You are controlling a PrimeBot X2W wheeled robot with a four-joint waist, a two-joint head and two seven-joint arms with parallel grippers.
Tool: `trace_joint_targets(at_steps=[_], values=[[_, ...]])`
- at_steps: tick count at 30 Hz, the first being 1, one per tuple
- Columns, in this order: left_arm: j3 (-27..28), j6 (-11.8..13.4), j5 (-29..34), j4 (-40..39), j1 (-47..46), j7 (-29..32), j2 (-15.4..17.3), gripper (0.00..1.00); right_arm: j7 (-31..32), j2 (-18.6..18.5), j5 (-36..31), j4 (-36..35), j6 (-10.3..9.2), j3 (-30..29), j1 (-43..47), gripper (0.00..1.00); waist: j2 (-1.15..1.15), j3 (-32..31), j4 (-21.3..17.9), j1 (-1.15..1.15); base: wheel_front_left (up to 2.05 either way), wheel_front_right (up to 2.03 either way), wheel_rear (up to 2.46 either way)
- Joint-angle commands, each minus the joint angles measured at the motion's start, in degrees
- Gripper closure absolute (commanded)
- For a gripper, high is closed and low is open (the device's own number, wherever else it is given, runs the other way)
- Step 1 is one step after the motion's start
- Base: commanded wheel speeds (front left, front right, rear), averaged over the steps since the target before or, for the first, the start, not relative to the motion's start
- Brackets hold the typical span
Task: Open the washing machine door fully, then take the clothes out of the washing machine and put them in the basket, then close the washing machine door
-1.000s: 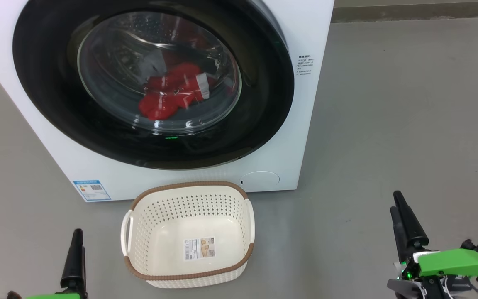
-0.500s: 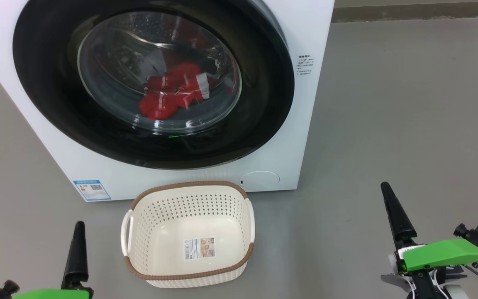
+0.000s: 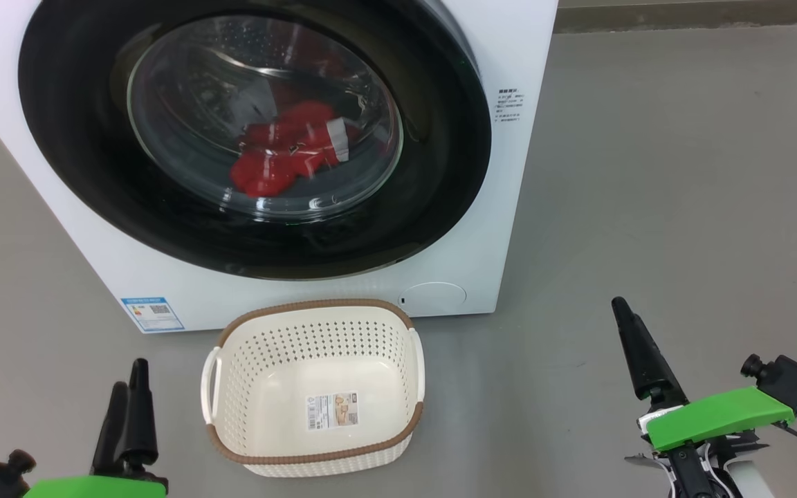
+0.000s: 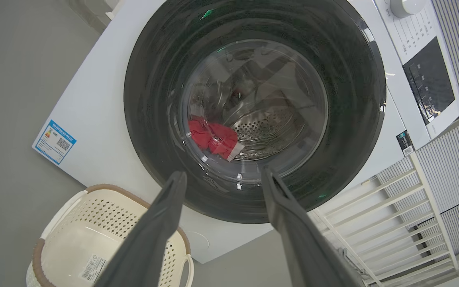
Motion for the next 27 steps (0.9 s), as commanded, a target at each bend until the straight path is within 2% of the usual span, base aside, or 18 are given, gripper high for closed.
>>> trace_joint_targets(at_steps=[1, 12, 27], values=[[1.0, -0.4, 2.5, -2.0, -2.5, -0.7, 1.4, 0.0, -0.7, -0.8, -1.8, -1.8, 0.05, 1.4, -3.2, 0.0, 0.0, 0.1, 0.0, 0.0, 0.0, 0.0, 0.0], [0.2, -0.4, 15.2, -2.5, -2.4, -2.6, 2.3, 0.0, -2.6, -1.6, -11.5, -1.4, 0.06, 2.2, -4.1, 0.0, 0.0, 0.1, 0.0, 0.0, 0.0, 0.0, 0.0], [0.7, -0.5, 30.3, -2.0, -2.6, -5.1, 1.5, 0.0, -5.1, -1.2, -27.4, 0.7, 0.07, 1.7, -5.0, 0.0, 0.0, 0.2, 0.0, 0.0, 0.0, 0.0, 0.0]])
